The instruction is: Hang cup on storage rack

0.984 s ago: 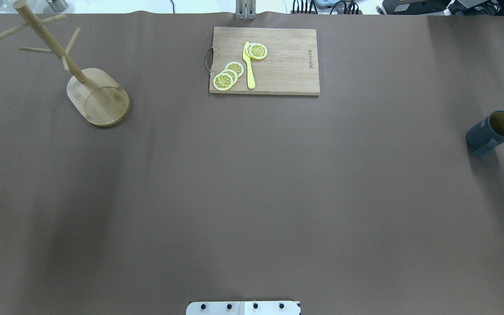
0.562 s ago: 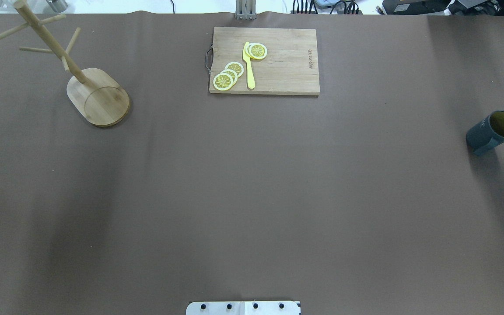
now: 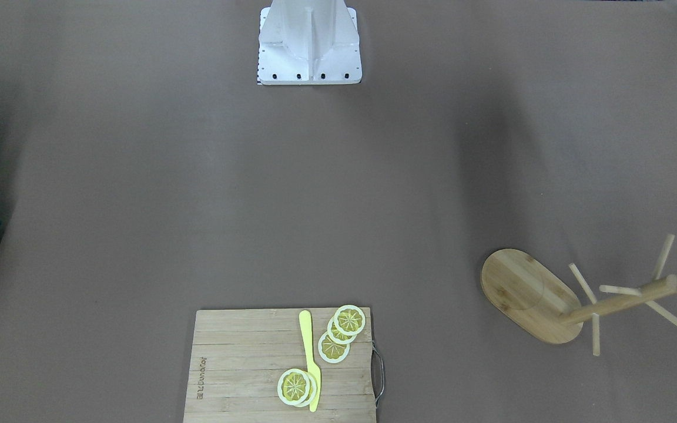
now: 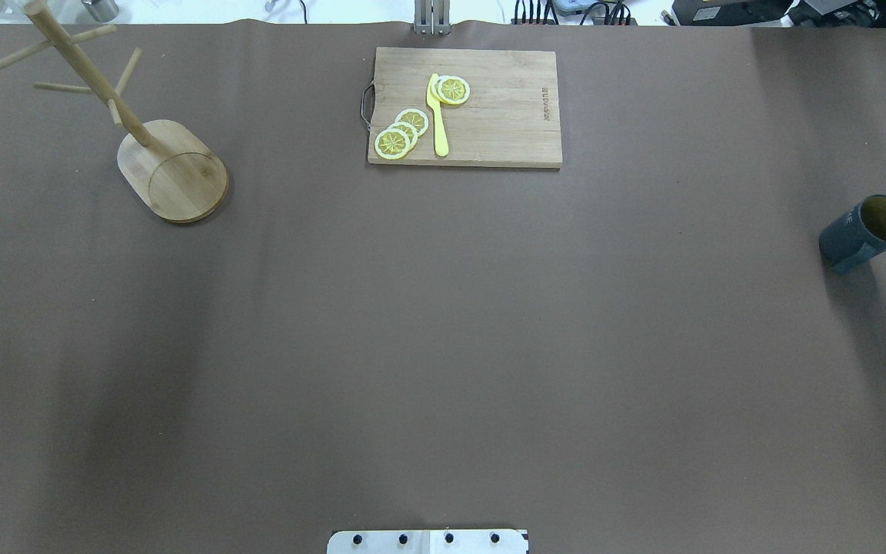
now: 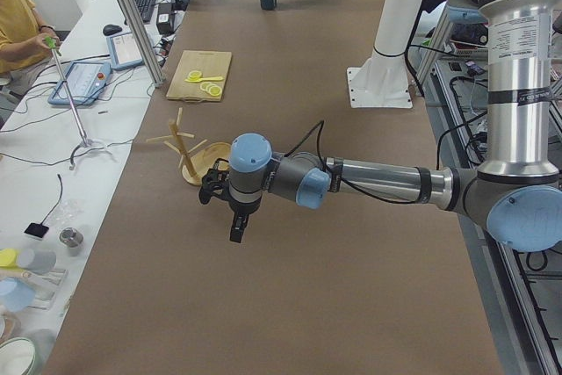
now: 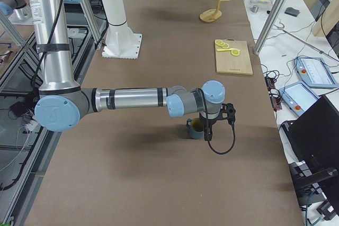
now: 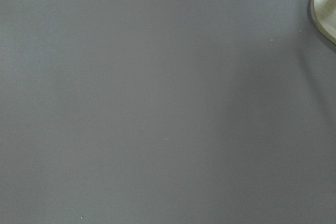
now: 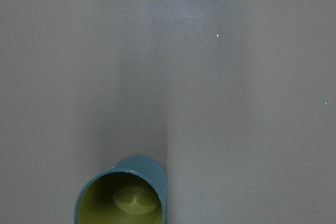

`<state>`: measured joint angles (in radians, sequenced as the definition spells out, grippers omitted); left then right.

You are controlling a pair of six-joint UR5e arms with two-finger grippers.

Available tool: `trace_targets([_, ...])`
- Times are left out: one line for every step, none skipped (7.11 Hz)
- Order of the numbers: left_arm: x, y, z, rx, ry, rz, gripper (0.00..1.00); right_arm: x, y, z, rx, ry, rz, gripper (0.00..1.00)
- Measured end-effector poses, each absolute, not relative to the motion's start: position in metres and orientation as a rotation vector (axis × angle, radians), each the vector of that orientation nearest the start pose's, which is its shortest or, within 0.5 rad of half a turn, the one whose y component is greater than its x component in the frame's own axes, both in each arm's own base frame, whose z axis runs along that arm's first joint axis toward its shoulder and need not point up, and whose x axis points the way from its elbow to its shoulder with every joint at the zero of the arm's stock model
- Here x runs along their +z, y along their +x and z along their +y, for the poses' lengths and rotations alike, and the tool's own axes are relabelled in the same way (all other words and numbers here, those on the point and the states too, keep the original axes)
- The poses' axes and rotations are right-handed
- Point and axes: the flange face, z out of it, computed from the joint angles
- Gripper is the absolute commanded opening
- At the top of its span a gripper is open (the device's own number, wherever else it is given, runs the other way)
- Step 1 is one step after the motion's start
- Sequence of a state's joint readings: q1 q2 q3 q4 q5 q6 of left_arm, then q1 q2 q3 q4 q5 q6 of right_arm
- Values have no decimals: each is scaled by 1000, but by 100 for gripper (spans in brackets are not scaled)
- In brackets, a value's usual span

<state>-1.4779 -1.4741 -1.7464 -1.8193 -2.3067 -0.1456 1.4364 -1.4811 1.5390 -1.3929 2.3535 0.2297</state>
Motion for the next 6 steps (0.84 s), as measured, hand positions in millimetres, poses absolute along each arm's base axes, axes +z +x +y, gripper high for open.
trace_targets([593,-23,-472,70,222,761,98,611,-14,-546,-6,71,-808,99])
trace_targets([594,-23,-472,70,221,760,98,615,-21,-546,-14,57,-810,98])
trace_targets([594,-23,-472,70,221,761,98,622,-33,-547,-26,34,-809,98])
trace_targets([594,-23,-472,70,222,761,98,629,-45,-549,-38,13,-807,98])
trace_targets([593,-23,-473,71,224,760,98,634,-57,-552,-53,-2,-804,98])
trace_targets([592,-23,-473,71,226,760,98,640,-65,-554,-63,-10,-803,97])
